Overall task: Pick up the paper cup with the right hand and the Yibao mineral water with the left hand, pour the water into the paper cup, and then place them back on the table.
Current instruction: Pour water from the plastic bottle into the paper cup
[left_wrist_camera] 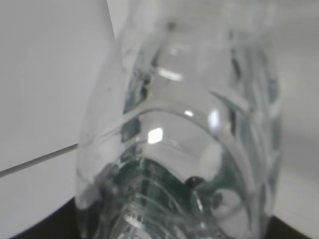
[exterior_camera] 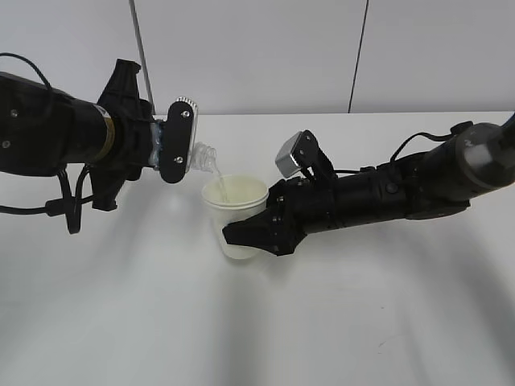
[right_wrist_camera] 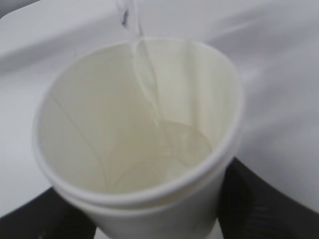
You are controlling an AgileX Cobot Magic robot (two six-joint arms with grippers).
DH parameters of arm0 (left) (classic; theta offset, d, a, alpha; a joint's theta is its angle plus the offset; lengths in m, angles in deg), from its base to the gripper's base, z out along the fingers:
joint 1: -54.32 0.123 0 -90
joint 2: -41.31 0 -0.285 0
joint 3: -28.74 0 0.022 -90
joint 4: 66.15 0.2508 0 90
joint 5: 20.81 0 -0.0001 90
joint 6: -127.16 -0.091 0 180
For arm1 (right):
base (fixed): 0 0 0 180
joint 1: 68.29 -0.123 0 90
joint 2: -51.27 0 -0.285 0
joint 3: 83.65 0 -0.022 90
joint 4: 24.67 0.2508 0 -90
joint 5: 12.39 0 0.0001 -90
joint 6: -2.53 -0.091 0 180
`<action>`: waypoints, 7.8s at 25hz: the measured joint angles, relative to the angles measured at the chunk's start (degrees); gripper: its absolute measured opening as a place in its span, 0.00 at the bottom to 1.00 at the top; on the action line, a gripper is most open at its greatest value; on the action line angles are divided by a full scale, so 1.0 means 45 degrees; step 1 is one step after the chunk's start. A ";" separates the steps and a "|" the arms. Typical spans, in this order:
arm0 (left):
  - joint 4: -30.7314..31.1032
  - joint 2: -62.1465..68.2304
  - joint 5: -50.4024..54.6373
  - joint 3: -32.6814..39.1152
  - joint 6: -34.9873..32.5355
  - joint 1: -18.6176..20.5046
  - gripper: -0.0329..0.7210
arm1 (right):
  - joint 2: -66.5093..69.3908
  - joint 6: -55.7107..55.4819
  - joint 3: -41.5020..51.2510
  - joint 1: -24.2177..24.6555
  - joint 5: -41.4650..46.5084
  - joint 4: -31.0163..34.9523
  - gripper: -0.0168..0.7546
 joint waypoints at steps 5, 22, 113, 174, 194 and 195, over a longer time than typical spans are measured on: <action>0.0000 0.0000 0.0000 0.0000 0.0000 0.0000 0.49 | 0.0000 0.0000 0.0000 0.0000 0.0000 0.0000 0.67; 0.0366 0.0000 0.0028 0.0000 0.0000 0.0000 0.49 | 0.0000 0.0000 0.0000 0.0000 0.0022 -0.0030 0.67; -0.2289 0.0011 -0.3210 0.0000 1.3712 0.2083 0.56 | 0.0020 0.0137 0.0000 0.0025 0.0578 0.2724 0.67; -1.0923 0.3359 -1.3551 -0.0107 0.3718 0.5408 0.55 | 0.0020 0.3381 0.0000 0.2841 0.1714 0.6546 0.67; -1.0926 0.3359 -1.3613 -0.0107 0.3598 0.5408 0.55 | 0.0020 0.4688 0.0000 0.2841 0.3302 0.9698 0.67; -1.0926 0.3359 -1.3639 -0.0107 0.3598 0.5408 0.55 | 0.0020 0.4740 0.0000 0.2841 0.3310 0.9720 0.67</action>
